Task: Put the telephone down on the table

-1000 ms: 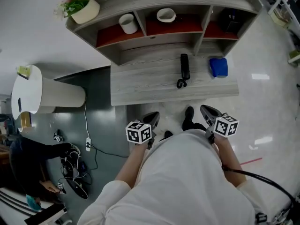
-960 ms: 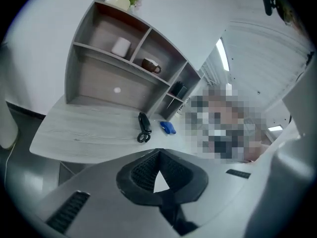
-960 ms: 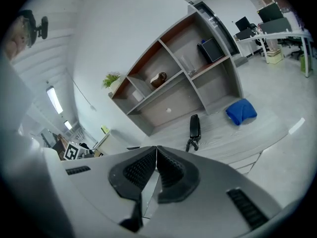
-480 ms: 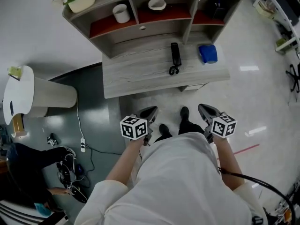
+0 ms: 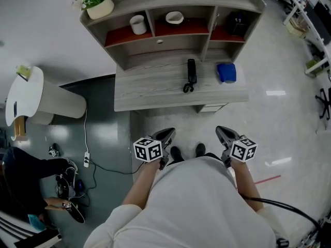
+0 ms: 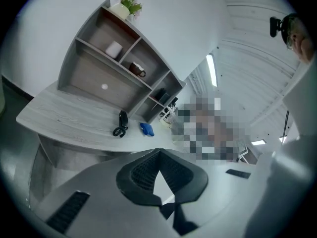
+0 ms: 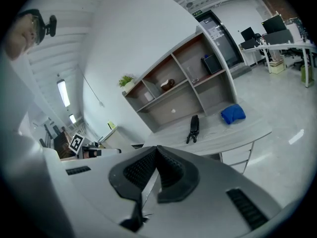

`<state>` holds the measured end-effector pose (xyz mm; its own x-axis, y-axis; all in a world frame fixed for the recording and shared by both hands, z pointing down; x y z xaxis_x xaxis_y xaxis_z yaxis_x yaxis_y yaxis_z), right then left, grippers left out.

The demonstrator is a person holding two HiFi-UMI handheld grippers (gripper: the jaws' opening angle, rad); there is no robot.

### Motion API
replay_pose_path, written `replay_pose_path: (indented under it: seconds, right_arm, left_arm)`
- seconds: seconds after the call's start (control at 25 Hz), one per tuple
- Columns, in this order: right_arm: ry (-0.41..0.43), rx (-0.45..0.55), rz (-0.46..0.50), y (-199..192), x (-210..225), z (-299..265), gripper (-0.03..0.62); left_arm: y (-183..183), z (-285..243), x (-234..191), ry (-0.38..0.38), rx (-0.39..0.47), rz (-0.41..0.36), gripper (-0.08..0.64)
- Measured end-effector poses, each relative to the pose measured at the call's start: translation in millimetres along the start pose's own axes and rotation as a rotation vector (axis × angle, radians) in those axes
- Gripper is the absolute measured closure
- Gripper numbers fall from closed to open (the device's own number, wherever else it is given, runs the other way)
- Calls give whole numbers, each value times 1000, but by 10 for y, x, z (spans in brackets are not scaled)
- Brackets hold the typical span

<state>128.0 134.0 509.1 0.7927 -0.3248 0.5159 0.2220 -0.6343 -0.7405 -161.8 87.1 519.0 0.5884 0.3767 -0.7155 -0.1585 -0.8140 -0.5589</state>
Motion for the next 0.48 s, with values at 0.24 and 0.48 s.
replay_pose_path:
  seconds: [0.24, 0.48]
  right_arm:
    - [45, -10, -6, 27, 60, 53, 575]
    - [81, -9, 4, 95, 90, 54, 575]
  left_arm:
    - [-99, -68, 134, 13, 15, 26, 551]
    - [-158, -82, 158, 33, 24, 42, 551]
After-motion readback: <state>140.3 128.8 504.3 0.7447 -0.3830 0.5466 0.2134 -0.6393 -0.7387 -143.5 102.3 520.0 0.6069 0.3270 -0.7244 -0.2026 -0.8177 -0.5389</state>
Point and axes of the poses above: the fingertips, and each gripper's own axes: z backward along the fingers, x to its right, y out of its top, the point moved 7 cm from there along z, backward along the fingers, and after that the axes turned 6 degrees about z, right-handed, at the moved point
